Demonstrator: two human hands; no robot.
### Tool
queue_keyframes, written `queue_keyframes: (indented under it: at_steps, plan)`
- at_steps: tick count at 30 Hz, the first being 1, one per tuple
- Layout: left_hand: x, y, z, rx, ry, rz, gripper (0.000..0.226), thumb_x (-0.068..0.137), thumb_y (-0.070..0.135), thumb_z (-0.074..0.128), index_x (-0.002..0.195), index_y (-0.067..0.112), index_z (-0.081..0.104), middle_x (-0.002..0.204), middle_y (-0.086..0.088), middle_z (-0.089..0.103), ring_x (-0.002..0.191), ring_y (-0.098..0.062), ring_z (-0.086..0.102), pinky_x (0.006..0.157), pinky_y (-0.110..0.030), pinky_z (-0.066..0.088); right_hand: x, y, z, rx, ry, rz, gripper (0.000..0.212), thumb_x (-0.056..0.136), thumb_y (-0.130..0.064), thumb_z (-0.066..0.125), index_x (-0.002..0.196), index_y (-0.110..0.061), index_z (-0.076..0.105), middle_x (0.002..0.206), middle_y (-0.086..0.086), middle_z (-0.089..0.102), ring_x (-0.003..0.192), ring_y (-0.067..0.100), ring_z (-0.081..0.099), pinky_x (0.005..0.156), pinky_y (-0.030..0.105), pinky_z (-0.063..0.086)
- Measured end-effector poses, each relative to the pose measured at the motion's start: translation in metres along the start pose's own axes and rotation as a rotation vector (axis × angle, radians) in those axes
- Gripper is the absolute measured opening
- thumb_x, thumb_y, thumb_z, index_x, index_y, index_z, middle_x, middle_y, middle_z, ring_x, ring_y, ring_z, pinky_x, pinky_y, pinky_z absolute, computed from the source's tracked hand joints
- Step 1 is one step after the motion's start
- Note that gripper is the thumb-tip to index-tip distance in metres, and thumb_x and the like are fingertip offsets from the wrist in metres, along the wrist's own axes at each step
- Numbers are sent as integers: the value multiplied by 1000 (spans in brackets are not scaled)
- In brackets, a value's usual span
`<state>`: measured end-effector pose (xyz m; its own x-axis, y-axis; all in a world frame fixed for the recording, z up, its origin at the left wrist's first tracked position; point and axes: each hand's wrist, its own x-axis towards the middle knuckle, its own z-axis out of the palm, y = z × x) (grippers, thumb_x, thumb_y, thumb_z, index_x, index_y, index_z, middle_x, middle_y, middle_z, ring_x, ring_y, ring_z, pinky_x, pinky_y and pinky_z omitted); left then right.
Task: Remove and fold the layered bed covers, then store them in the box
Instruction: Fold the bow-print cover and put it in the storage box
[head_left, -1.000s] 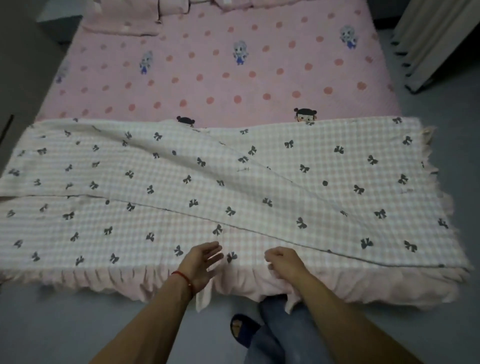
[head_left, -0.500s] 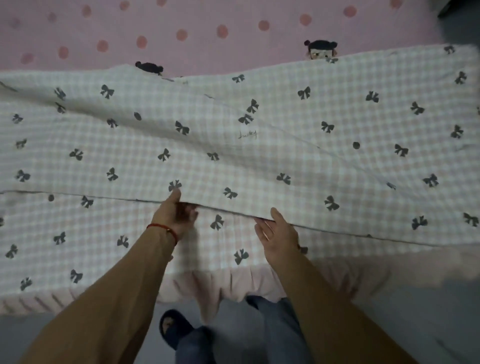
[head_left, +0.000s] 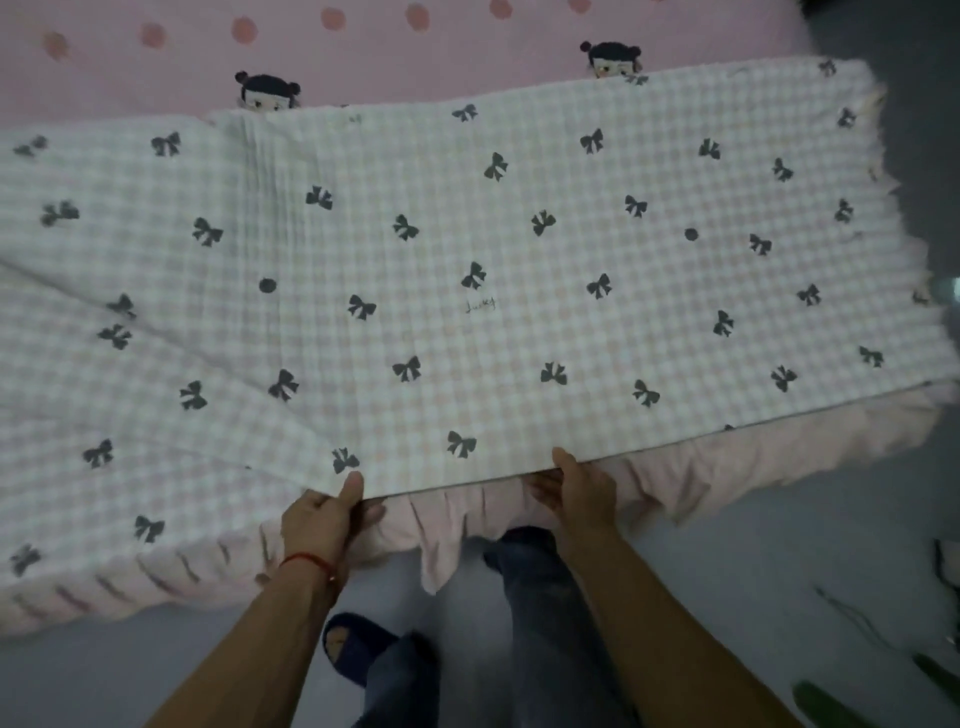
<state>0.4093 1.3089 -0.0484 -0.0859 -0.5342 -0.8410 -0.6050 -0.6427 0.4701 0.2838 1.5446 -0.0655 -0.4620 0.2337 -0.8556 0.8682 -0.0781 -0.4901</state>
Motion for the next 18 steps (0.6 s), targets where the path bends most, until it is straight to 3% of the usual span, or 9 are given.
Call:
queue_keyframes:
  at_steps: [4,6,8,10,11,13,16,18]
  plan:
    - [-6,-5,6,3,-2,-14,19,91,11,73,86,-1,60,78,-22,74,63,-29,73,66,-38,64,-22,-3,2,-571,232,-258,37,97,-32,60,77,-2,68,70,10,70,70,33,68,65,37,54]
    - [-2,-5,11,29,-13,-54,19,90,11,74,84,-3,63,77,-24,74,62,-29,71,74,-46,63,-47,-4,19,-749,258,-490,31,97,-32,60,77,-9,60,69,6,62,68,29,62,57,31,43]
    - [4,5,9,61,-40,-100,20,90,13,74,87,-6,66,80,-27,73,64,-31,70,74,-49,63,-70,1,69,-795,2,-771,23,95,-29,64,79,-17,55,72,-2,57,66,18,56,56,30,44]
    - [1,16,13,145,-72,-127,28,88,20,76,92,-7,69,80,-26,74,62,-32,70,65,-47,63,-80,2,118,-900,-263,-920,11,95,-29,65,103,-23,62,101,-4,63,92,12,61,79,30,53]
    - [11,27,-6,174,-27,-109,34,85,28,77,90,-5,70,79,-23,74,65,-34,72,66,-48,63,-90,10,161,-989,-391,-980,28,96,-30,64,123,-23,61,123,-1,61,114,15,58,96,34,51]
    - [26,46,-31,284,96,-9,49,75,48,74,93,3,67,88,-21,73,81,-37,73,76,-49,62,-103,13,215,-1206,-508,-1079,55,99,-35,59,150,-24,44,158,6,38,144,25,36,116,43,35]
    - [73,86,-109,426,333,149,71,76,53,73,127,10,48,126,-19,59,113,-39,59,98,-48,51,-128,28,294,-1401,-599,-1443,73,98,-40,58,160,-27,22,170,9,6,156,30,5,124,54,16]
    - [111,121,-169,558,435,259,73,83,50,70,140,15,40,140,-20,47,126,-41,49,104,-48,43,-133,49,340,-1540,-680,-1532,86,93,-47,63,161,-29,15,170,9,-1,157,32,-4,124,59,7]
